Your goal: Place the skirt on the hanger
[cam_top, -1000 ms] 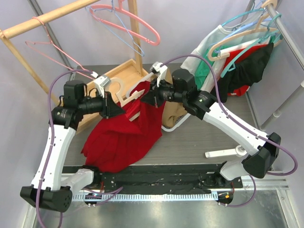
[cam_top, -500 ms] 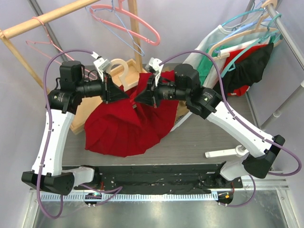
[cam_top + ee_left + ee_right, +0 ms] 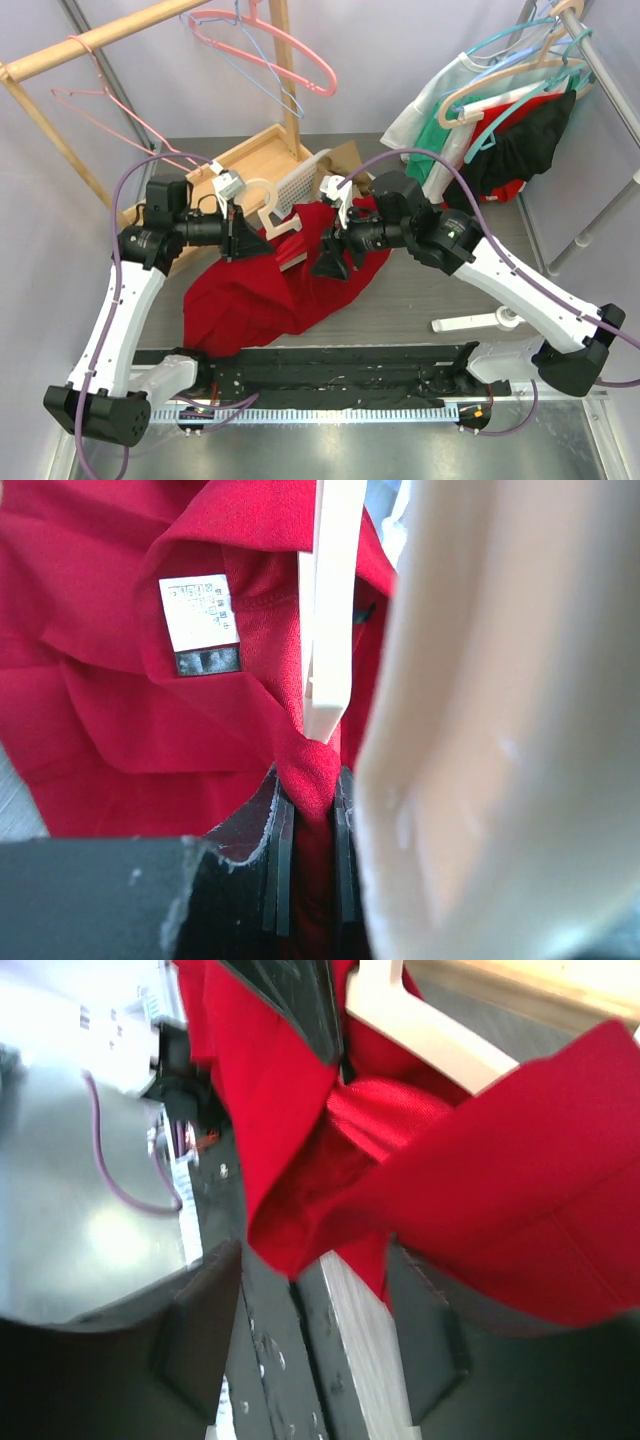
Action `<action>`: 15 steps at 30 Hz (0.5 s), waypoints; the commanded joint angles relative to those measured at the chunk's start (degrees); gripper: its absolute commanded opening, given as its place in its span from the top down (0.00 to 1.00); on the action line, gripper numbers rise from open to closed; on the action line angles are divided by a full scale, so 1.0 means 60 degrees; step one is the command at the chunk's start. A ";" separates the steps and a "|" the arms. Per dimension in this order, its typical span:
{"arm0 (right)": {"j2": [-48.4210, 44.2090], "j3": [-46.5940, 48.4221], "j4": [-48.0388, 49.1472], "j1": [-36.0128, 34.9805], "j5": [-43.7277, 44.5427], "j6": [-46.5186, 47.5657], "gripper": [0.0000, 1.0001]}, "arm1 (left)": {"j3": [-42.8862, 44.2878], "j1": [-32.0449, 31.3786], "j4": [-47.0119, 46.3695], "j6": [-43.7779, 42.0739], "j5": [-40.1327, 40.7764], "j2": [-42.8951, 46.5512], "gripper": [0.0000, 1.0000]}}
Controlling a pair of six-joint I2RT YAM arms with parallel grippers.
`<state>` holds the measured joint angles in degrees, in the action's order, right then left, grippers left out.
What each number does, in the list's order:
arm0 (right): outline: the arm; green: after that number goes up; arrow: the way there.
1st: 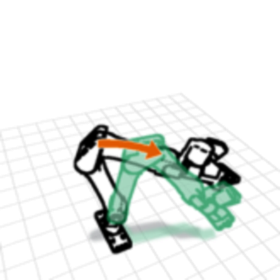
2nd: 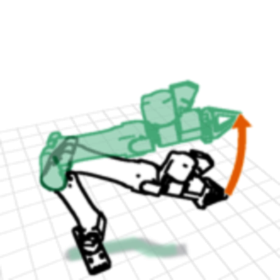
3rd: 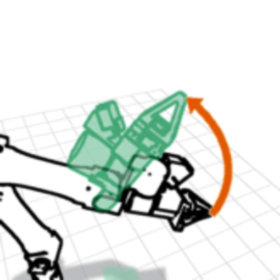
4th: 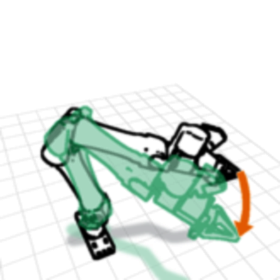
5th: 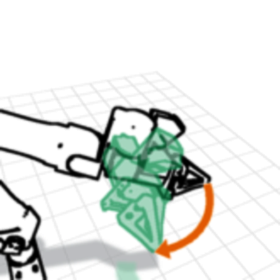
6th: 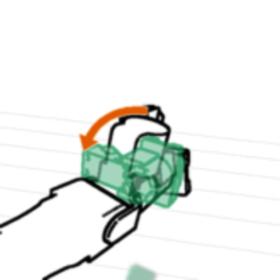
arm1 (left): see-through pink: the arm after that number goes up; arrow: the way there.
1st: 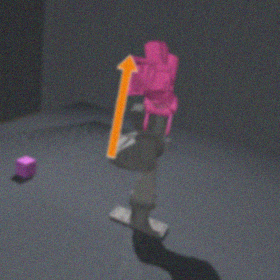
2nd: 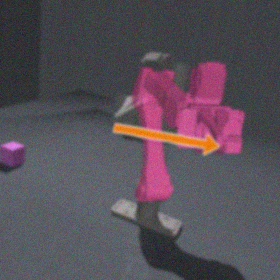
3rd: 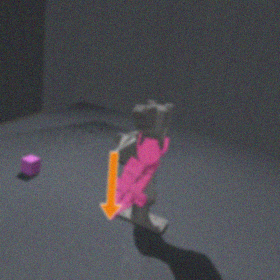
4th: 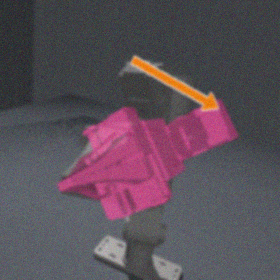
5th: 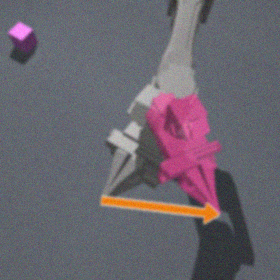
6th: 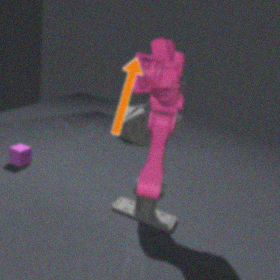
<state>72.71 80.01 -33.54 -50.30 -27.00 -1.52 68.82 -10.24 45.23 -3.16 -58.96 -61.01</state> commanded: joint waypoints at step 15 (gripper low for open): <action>0.3202 0.5677 -0.3974 -0.0039 -0.1870 0.4324 0.28 | -0.0483 -0.0022 0.0459 -0.0865 -0.2244 0.0603 1.00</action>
<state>85.03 109.84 -49.63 -50.30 -33.65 17.30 65.10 -10.24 47.90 -7.01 -66.96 -58.65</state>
